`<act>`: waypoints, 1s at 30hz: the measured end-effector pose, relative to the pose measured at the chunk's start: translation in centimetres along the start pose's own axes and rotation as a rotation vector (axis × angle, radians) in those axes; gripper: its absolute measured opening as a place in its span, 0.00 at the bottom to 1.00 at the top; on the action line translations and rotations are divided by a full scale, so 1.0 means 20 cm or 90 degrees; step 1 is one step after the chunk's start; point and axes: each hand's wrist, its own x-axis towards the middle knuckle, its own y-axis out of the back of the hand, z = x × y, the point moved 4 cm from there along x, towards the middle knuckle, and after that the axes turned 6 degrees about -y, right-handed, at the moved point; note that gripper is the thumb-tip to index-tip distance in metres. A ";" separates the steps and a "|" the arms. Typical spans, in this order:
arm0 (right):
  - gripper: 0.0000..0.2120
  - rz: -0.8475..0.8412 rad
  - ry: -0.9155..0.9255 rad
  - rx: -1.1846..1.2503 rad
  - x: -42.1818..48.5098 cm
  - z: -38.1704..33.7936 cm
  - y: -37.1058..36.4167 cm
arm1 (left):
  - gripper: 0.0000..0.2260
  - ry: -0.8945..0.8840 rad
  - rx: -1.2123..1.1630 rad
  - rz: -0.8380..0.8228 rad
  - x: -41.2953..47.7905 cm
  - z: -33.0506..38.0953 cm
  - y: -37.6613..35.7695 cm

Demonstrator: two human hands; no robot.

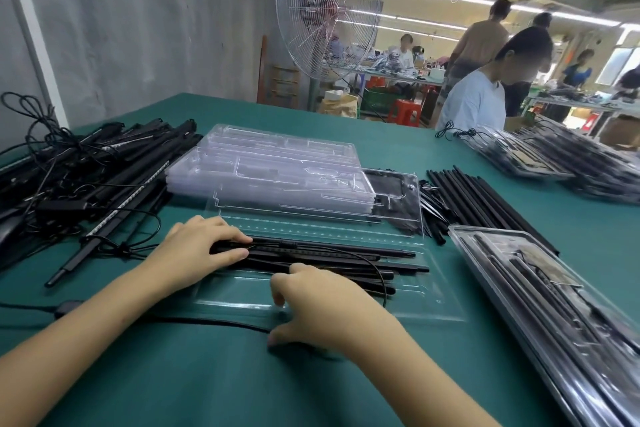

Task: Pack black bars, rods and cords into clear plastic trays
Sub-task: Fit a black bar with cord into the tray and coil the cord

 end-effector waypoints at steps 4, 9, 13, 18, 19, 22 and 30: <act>0.18 0.079 -0.044 0.019 0.01 0.05 0.04 | 0.07 0.003 -0.001 0.001 0.00 0.00 0.00; 0.12 0.280 -0.225 0.018 0.05 0.34 0.14 | 0.09 0.004 -0.027 -0.004 -0.01 0.02 0.01; 0.10 0.154 -0.215 0.081 0.13 0.47 0.07 | 0.12 -0.004 0.011 -0.035 -0.01 0.05 0.01; 0.10 0.220 -0.123 0.303 0.09 0.51 0.09 | 0.10 0.005 0.019 -0.042 -0.01 0.06 0.01; 0.09 0.219 -0.105 0.334 0.09 0.52 0.10 | 0.10 0.005 0.023 -0.043 -0.01 0.07 0.01; 0.08 0.184 -0.071 0.346 0.09 0.51 0.10 | 0.07 0.015 0.027 -0.047 -0.02 0.06 0.01; 0.07 0.113 -0.105 0.261 0.15 0.51 0.04 | 0.04 0.025 0.041 -0.045 -0.01 0.10 0.02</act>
